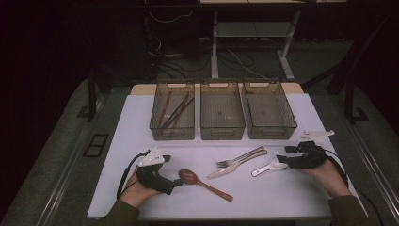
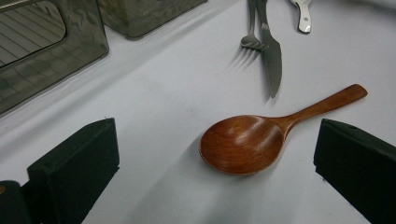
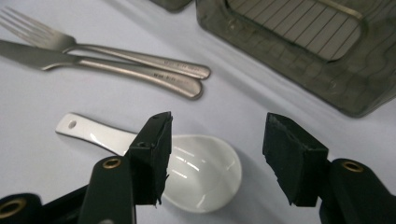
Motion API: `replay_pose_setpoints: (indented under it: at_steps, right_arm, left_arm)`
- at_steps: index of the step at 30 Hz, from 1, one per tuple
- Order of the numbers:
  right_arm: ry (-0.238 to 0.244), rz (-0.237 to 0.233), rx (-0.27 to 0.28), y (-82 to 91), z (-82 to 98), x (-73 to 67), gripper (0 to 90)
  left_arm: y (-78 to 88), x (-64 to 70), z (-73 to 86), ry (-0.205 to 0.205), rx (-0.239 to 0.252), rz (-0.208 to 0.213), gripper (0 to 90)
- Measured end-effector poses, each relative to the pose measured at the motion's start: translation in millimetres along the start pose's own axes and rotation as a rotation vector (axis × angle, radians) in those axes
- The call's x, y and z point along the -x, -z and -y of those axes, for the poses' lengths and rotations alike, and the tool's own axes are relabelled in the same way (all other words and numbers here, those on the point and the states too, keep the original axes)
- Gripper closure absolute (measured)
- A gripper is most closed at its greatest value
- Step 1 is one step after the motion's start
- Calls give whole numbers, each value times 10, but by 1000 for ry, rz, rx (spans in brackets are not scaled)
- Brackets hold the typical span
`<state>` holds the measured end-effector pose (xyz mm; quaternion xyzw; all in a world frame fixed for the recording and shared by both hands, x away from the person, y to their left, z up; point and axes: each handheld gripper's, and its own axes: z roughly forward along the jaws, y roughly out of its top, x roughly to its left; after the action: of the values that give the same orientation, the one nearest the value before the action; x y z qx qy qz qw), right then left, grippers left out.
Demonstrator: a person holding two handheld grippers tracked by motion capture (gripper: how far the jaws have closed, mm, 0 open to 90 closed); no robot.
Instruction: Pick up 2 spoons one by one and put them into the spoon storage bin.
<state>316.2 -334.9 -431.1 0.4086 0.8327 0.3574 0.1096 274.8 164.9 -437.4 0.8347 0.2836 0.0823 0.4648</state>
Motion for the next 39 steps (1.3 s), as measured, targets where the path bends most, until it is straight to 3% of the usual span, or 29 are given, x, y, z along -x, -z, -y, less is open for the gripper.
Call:
replay_pose_setpoints:
  at_steps: [18,25,39]
  right_arm:
    - [17,-49,-86,-86,100,16,516]
    - [53,-73,-97,-49,130,6,610]
    - [49,-160,-83,71,238,100,789]
  left_arm:
    - [5,4,0,2,1,-1,0]
    - [8,4,1,1,-1,-1,0]
    - [2,7,0,-1,-7,0,0]
